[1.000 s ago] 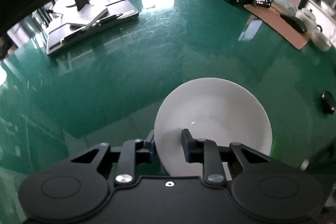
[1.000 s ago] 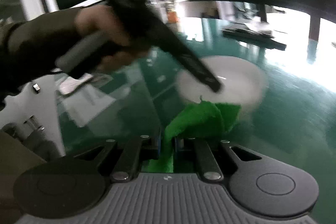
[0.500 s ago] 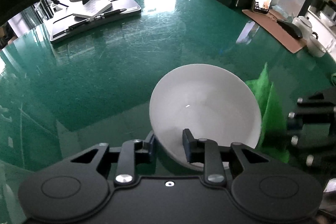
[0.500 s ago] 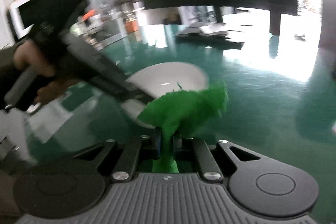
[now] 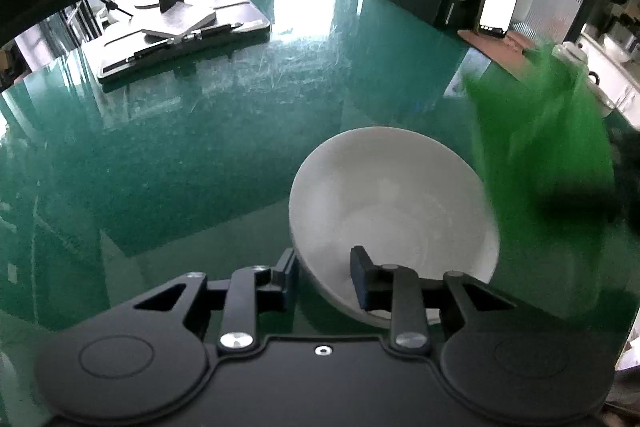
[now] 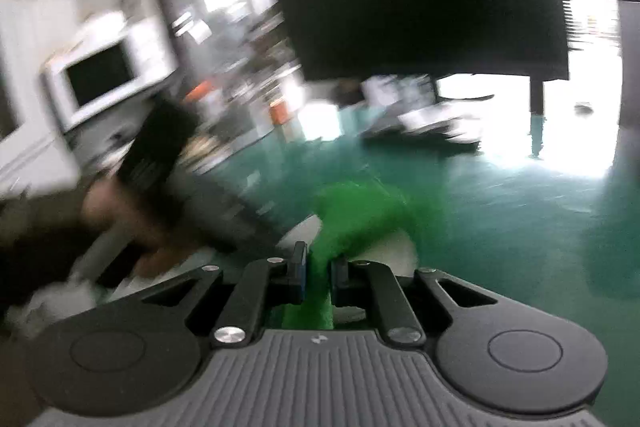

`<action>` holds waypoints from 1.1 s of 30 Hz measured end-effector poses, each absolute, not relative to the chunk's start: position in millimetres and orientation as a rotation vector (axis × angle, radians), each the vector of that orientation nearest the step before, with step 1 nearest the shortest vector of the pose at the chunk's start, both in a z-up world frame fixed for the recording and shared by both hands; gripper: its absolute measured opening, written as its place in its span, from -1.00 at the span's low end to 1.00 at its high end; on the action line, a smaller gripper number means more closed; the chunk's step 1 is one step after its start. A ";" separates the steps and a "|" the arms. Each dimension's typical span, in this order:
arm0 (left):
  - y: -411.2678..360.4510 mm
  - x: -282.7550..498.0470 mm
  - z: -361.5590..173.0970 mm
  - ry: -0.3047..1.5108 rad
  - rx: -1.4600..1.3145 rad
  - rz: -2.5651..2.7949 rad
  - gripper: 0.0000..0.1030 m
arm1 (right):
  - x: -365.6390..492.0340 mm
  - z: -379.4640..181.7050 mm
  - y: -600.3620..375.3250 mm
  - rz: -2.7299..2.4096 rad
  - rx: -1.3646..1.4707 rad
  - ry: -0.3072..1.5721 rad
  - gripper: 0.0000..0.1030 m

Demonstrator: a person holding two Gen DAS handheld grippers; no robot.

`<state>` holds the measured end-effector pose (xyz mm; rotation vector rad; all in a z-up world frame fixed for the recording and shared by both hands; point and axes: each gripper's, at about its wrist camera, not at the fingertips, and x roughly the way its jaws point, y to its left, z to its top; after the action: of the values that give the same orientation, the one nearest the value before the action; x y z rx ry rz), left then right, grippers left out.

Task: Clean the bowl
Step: 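Bring the cloth over the bowl's opening with the right gripper while the left gripper holds it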

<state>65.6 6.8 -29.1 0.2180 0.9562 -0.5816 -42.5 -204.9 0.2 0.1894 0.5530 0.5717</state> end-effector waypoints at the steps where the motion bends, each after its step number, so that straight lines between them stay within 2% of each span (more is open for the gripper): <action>1: 6.8 63.5 -29.8 0.944 0.216 -0.582 -0.42 | -40.3 -4.6 -212.1 0.546 0.242 0.564 -0.80; 10: 8.6 61.8 -31.9 0.934 0.190 -0.604 -0.41 | -27.0 -34.0 -210.7 0.491 0.389 0.584 -0.84; 28: 10.4 63.2 -35.0 0.944 0.162 -0.630 -0.28 | 27.0 -39.3 -195.1 0.488 0.336 0.523 -0.83; 31: 9.7 63.2 -35.1 0.944 0.163 -0.632 -0.22 | 18.3 -35.5 -201.2 0.484 0.337 0.486 -0.77; 32: 9.0 63.2 -35.3 0.944 0.164 -0.634 -0.20 | 16.1 -33.4 -203.0 0.487 0.334 0.473 -0.62; 33: 8.5 63.2 -35.5 0.945 0.164 -0.636 -0.17 | 14.9 -31.8 -204.4 0.487 0.332 0.465 -0.33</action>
<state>63.2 8.5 -35.5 0.1643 0.9447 -0.6355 14.9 -204.4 -31.8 0.3319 0.4646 0.4867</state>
